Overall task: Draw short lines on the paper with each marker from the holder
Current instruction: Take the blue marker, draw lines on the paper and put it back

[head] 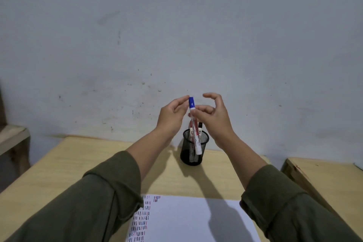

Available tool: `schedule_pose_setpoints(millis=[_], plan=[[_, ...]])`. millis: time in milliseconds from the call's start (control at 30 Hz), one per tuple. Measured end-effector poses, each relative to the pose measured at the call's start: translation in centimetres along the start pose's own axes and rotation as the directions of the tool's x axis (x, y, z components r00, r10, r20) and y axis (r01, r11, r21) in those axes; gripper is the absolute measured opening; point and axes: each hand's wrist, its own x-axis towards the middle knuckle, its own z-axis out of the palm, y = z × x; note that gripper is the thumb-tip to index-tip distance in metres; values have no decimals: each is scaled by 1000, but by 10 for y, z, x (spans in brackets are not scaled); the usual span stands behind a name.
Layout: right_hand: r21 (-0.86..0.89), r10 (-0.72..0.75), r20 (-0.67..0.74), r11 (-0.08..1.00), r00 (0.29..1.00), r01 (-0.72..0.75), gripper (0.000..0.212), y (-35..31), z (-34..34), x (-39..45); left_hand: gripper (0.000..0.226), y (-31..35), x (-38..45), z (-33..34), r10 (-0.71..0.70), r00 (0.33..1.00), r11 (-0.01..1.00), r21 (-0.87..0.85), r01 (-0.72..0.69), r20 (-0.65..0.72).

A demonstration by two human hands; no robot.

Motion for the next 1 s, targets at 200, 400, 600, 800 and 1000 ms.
schedule_pose_setpoints(millis=[200,400,600,800,1000], plan=[[-39,85,95,996,992,-81,35,-9,6,-50,19,7,-46,-13,-133,990,983,-118,137,39],[28,176,213,982,961,-186,30,-24,2,-93,9,7,-78,-31,-316,936,910,-328,252,-157],[249,138,152,953,979,-173,22,-28,4,-124,18,14,-106,-31,-386,891,884,-373,283,-240],[427,153,100,886,983,-181,13,-34,22,-136,29,22,-129,-19,-304,950,900,-348,262,-69],[552,164,98,812,982,-191,16,-37,28,-137,16,18,-135,-29,-188,977,858,-468,212,98]])
